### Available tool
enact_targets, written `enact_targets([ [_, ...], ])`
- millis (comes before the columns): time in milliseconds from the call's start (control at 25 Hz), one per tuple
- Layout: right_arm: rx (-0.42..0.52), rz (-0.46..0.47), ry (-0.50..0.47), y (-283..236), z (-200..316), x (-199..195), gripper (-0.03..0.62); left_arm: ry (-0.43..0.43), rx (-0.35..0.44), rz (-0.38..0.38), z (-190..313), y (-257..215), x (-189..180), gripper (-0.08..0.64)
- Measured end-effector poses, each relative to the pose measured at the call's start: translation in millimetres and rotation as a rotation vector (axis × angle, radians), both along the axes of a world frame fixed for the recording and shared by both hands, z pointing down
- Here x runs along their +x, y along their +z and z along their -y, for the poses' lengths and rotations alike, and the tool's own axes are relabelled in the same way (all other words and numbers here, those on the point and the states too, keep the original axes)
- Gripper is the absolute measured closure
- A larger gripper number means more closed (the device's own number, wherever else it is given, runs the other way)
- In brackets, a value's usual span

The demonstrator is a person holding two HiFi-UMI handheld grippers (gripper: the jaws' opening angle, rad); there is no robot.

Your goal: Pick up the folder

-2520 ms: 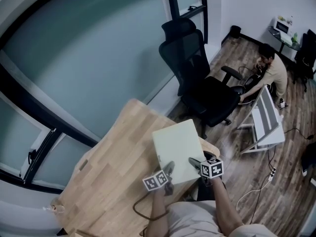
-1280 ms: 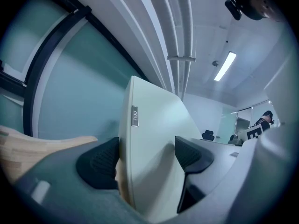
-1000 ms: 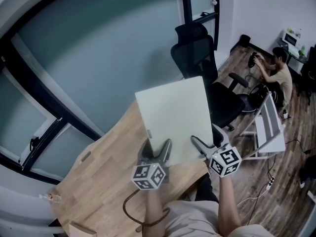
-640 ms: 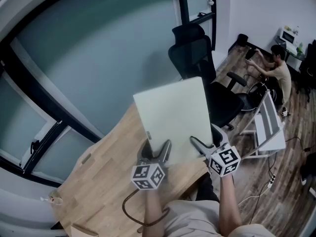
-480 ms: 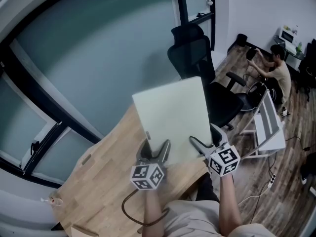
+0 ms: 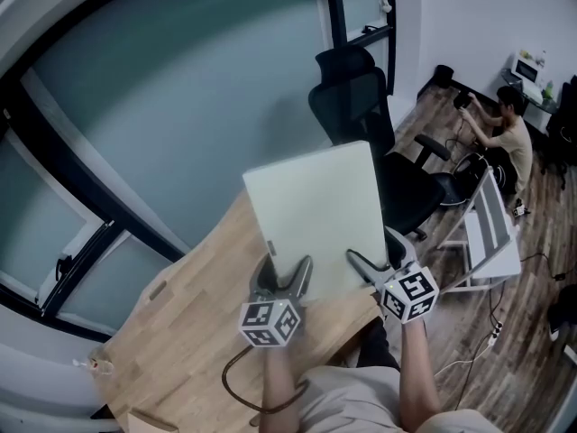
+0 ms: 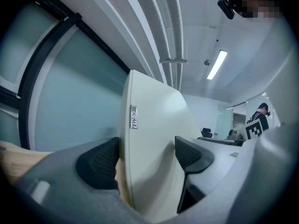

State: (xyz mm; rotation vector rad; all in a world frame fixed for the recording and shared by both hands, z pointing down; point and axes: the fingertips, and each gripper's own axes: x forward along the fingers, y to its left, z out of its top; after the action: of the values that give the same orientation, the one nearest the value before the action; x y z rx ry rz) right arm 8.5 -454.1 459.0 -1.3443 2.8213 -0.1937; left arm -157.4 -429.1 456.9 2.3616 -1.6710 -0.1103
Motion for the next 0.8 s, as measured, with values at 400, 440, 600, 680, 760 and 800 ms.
enact_targets([
  [400,-0.023,0.023,0.011,3.5,-1.3,3.1,0.207,0.013,0.001,-0.015,0.3,3.4,1.4,0.198],
  [440,-0.023,0.027,0.013,2.8,-1.6,3.4,0.207,0.015,0.003,-0.018,0.0,2.8,1.5,0.198],
  [600,-0.028,0.043,0.025,0.0,-3.0,5.1,0.207,0.031,0.005,-0.024,-2.7,1.1,3.0,0.198],
  [680,-0.03,0.043,0.027,0.0,-2.9,5.7,0.207,0.033,0.003,-0.021,-3.0,1.6,3.9,0.198],
  [760,-0.025,0.043,0.028,-0.5,-3.3,5.9,0.207,0.028,0.005,-0.018,-2.8,1.3,4.1,0.198],
  [800,-0.023,0.043,0.029,-0.7,-3.6,5.8,0.207,0.025,0.005,-0.016,-2.7,1.0,4.1,0.198],
])
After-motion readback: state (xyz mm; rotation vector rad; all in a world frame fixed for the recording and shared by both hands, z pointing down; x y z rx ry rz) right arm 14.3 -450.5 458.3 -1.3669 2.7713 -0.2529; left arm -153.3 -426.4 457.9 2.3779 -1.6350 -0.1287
